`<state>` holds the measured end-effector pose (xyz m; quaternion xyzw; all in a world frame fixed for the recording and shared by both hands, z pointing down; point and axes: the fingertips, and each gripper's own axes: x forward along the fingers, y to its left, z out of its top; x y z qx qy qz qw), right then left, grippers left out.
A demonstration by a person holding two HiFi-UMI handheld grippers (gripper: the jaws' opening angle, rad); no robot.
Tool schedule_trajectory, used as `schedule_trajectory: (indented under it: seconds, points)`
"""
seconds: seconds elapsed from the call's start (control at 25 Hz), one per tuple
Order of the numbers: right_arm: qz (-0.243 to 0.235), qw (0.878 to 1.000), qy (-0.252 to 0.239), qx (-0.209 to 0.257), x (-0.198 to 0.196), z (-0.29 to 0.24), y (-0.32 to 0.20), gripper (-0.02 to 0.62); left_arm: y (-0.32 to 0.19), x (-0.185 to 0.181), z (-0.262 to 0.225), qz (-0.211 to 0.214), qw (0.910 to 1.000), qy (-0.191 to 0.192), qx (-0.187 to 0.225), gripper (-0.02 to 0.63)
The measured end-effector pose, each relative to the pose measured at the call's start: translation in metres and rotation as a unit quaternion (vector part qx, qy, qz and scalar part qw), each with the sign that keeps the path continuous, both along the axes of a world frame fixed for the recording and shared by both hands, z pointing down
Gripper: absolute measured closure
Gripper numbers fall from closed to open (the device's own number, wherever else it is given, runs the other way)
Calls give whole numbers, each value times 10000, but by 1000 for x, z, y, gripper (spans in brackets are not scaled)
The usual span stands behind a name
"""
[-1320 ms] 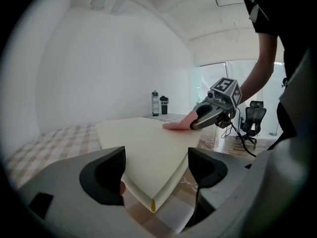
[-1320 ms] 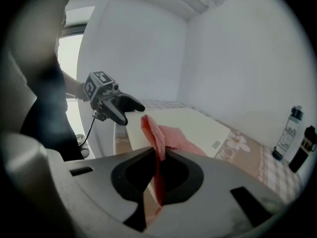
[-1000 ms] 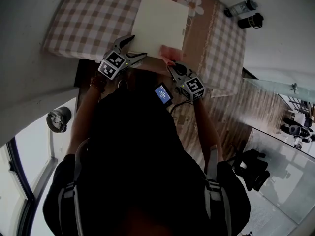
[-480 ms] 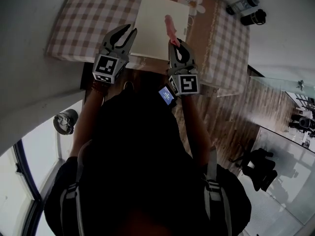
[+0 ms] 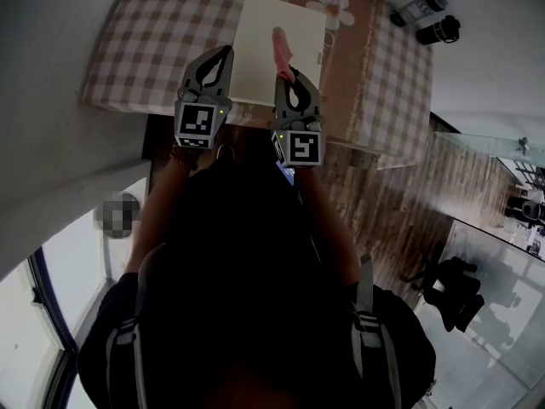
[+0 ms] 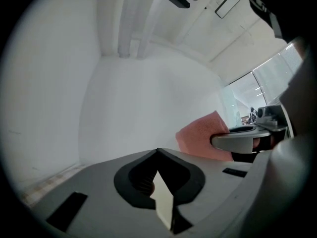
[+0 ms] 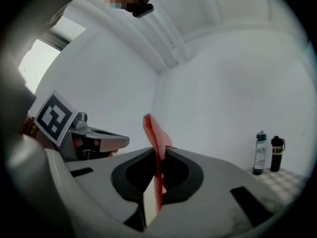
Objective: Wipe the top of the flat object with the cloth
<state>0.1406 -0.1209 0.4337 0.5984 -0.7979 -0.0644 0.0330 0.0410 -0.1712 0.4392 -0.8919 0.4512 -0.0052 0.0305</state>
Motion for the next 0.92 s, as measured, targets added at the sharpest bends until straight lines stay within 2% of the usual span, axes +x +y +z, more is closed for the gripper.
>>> schedule_trajectory:
  seconds: [0.32,0.92]
  points:
    - [250,9996,-37,-153,21,12,-2,580,-2,3,16,97,9998,-52,-144,604]
    - [257,9992,-139,-265,34,23,-8,580,-9,8,31,73,9995,-104,-277,606]
